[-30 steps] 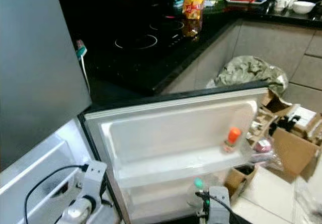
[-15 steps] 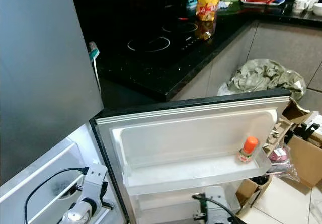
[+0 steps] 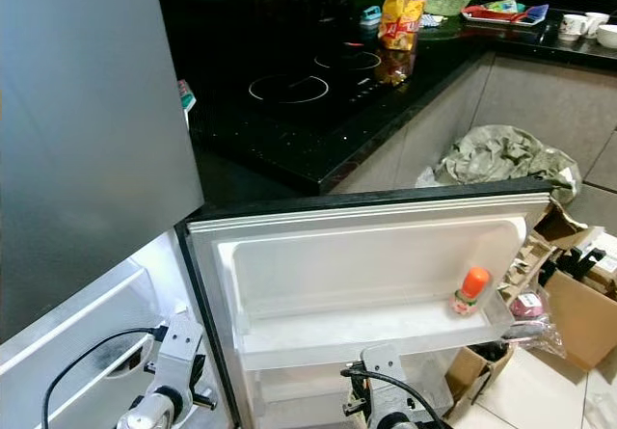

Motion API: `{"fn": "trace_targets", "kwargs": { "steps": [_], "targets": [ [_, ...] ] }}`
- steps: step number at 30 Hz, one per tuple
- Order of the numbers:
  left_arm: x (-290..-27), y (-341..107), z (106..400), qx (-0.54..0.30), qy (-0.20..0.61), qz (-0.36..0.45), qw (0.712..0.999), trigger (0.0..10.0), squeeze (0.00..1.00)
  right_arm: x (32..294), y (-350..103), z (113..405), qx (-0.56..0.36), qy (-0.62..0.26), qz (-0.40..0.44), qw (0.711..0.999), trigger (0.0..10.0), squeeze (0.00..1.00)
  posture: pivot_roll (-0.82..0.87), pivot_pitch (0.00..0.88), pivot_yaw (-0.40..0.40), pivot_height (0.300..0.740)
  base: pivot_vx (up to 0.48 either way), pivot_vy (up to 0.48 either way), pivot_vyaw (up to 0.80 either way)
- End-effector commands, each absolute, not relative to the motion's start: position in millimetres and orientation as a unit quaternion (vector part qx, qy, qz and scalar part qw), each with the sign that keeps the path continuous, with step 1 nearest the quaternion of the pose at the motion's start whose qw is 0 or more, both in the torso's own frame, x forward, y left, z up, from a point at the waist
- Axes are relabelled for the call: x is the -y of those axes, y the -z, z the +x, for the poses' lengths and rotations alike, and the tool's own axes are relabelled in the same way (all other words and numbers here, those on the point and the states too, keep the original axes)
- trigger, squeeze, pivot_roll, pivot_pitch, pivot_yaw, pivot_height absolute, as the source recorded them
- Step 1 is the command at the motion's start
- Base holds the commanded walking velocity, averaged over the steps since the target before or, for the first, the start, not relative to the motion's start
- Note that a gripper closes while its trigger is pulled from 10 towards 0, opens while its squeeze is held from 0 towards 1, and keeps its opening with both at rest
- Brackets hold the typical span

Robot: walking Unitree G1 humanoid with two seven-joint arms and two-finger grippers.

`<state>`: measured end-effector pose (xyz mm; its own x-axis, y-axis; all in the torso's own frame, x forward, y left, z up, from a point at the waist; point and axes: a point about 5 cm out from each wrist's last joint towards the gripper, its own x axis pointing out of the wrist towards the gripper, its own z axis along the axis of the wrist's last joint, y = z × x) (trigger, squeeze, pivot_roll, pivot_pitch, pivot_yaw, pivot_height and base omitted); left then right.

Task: Restocking fridge

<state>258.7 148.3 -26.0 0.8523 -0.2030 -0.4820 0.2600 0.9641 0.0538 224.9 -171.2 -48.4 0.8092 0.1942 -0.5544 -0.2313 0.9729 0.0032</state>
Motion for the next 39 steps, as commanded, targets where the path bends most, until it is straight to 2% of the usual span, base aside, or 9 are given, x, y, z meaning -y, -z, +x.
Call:
{"fn": "trace_targets", "kwargs": {
  "steps": [1,8,11,14,34,39],
  "targets": [
    [-152.8,29.5,254.7,-0.255,0.119,0.058,0.958,10.0,0.00,173.8,48.0,222.8,-0.279,-0.100,-0.024,0.955,10.0,0.00,-0.05,0.049,0.030,0.740,0.000,0.000,0.00],
    [-151.6,27.6,257.4,-0.255,0.139,0.076,0.954,10.0,0.00,176.1,53.2,214.7,-0.290,-0.076,-0.007,0.954,10.0,0.00,-0.06,0.059,0.058,0.740,0.000,0.000,0.00],
    [-152.3,24.7,261.1,-0.252,0.144,0.082,0.954,10.0,0.00,177.4,56.1,209.6,-0.295,-0.063,0.009,0.953,10.0,0.00,-0.07,0.063,0.078,0.725,0.000,0.000,0.00],
    [-152.5,24.0,261.6,-0.250,0.147,0.083,0.953,10.0,0.00,177.4,56.5,207.9,-0.293,-0.060,0.012,0.954,10.0,0.00,-0.07,0.063,0.082,0.711,0.000,0.000,0.00],
    [-146.8,27.2,256.8,-0.252,0.161,0.081,0.951,10.0,0.00,178.6,55.1,208.3,-0.289,-0.065,0.011,0.955,10.0,0.00,-0.08,0.048,0.073,0.711,0.000,0.000,0.00],
    [-144.9,27.8,255.8,-0.251,0.167,0.084,0.950,10.0,0.00,178.0,54.3,209.6,-0.288,-0.066,0.011,0.955,10.0,0.00,-0.08,0.046,0.075,0.711,0.000,-0.384,0.00]
  ]
}}
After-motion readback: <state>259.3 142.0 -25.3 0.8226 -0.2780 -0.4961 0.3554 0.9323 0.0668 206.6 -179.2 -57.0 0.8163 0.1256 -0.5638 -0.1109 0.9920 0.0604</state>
